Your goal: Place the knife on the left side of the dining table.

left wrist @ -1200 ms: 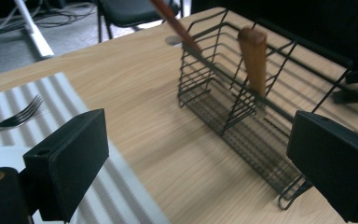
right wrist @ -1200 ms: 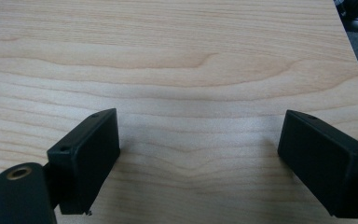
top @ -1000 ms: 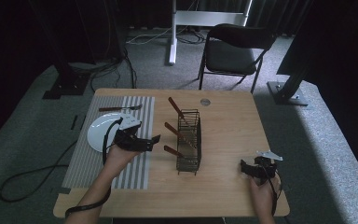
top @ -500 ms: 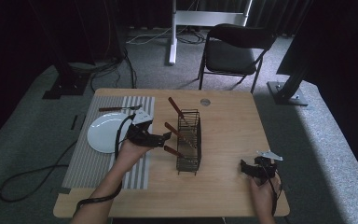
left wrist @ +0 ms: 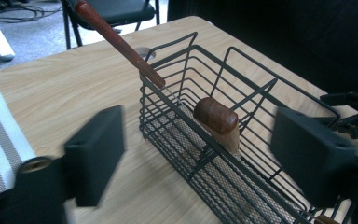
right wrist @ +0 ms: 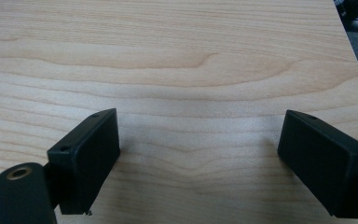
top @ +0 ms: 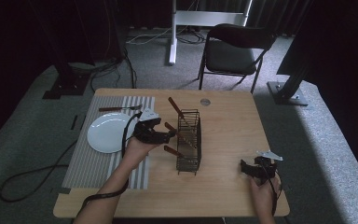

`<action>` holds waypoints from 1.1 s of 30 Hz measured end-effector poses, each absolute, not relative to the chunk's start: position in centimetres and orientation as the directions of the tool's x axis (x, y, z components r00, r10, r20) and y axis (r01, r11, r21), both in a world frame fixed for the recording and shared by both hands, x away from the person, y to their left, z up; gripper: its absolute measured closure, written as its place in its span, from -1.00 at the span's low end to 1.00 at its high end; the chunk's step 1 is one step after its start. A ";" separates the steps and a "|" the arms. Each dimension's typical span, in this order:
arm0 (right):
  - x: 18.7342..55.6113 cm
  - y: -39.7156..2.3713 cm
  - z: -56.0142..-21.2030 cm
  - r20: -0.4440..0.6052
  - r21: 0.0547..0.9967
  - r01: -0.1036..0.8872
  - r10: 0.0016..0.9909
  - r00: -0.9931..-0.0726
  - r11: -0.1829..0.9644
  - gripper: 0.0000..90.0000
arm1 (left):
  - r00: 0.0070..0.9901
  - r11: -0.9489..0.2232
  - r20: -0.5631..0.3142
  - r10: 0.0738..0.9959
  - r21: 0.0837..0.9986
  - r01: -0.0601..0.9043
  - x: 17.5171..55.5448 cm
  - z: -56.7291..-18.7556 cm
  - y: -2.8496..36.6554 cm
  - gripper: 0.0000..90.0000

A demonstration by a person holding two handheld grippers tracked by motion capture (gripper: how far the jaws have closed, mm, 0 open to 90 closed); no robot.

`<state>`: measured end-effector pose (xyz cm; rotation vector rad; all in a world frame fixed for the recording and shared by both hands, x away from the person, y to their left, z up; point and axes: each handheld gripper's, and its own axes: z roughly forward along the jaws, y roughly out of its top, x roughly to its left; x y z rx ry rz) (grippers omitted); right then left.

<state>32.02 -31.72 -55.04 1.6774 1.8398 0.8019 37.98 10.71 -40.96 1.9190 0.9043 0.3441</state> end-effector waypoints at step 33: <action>32.0 -31.7 -55.0 0.012 0.725 0.686 0.995 -0.098 0.058 -0.74 | 0.763 -0.200 -0.258 0.592 0.871 0.449 37.9 -40.9 10.2 0.66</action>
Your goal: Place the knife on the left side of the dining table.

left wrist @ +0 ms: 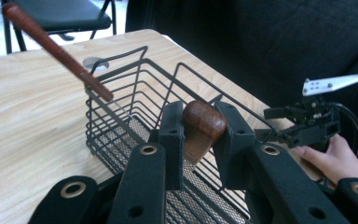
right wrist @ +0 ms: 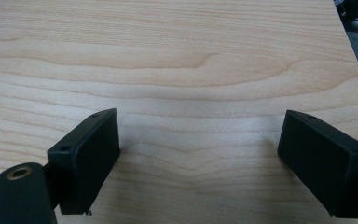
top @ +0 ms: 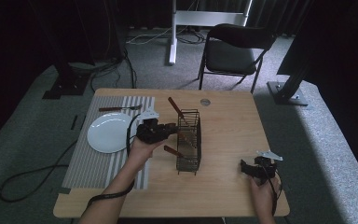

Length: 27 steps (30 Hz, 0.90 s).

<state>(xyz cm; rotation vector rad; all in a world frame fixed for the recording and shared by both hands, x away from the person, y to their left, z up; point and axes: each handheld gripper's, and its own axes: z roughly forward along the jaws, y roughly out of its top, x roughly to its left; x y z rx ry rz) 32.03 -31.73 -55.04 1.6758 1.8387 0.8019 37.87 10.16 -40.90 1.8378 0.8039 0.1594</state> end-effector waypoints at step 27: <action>32.0 -31.7 -55.0 0.013 0.724 0.687 0.995 -0.097 0.057 -0.73 | 0.826 -0.190 -0.178 0.535 0.927 0.323 34.1 -33.5 12.2 0.67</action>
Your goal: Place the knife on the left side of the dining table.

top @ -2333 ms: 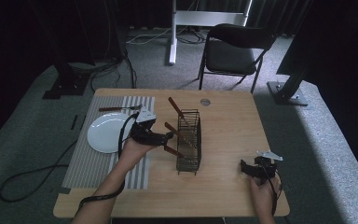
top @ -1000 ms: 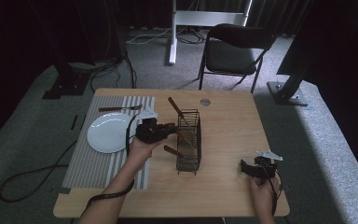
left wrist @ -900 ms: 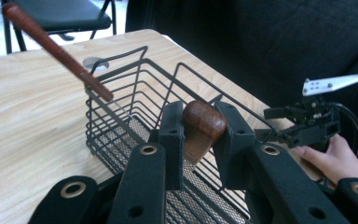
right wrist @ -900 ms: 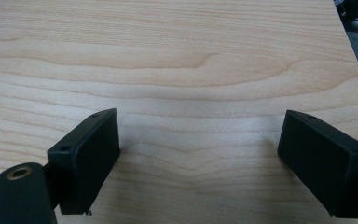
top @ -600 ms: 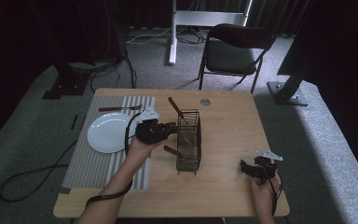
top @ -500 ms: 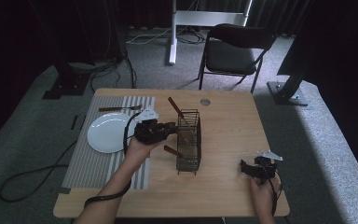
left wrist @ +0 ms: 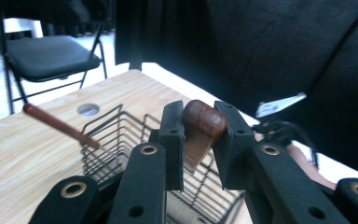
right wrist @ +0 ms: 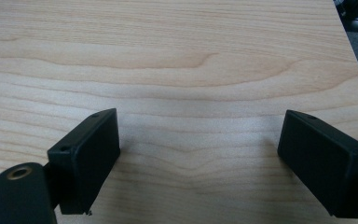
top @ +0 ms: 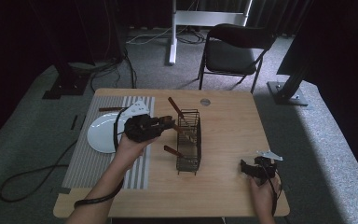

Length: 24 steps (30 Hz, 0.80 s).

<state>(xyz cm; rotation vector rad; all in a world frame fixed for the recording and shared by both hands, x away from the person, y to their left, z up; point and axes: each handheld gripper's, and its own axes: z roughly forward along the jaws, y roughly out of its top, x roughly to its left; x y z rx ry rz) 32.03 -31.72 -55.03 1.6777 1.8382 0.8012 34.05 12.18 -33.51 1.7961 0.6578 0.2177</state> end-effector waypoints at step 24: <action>32.0 -31.7 -55.0 0.012 0.725 0.687 0.995 -0.098 0.059 -0.73 | 0.765 -0.164 -0.098 0.637 0.952 0.259 30.5 -30.2 19.6 0.67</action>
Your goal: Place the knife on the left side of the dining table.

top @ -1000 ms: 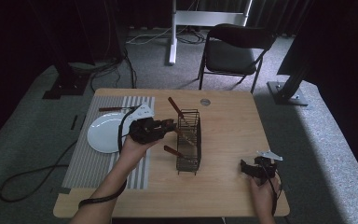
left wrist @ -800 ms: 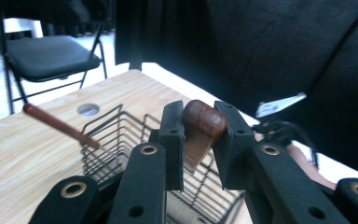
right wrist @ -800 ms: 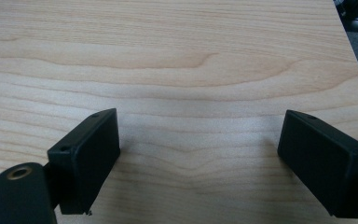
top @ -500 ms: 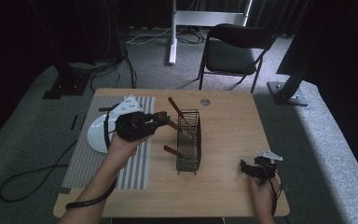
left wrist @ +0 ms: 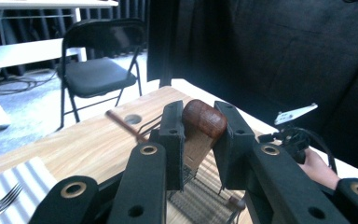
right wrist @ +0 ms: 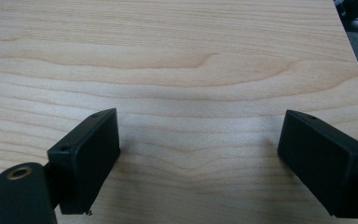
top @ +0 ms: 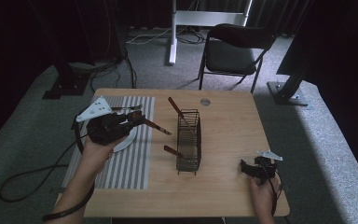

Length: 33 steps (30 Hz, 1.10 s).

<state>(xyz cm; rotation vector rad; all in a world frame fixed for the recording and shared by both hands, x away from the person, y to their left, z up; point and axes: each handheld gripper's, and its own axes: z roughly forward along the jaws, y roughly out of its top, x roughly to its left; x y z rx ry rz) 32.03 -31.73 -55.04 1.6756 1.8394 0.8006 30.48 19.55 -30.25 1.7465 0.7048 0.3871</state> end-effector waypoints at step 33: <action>32.0 -31.7 -55.0 0.013 0.724 0.687 0.995 -0.097 0.058 -0.73 | 0.610 -0.156 -0.220 0.761 0.851 0.501 29.3 -41.3 27.3 0.66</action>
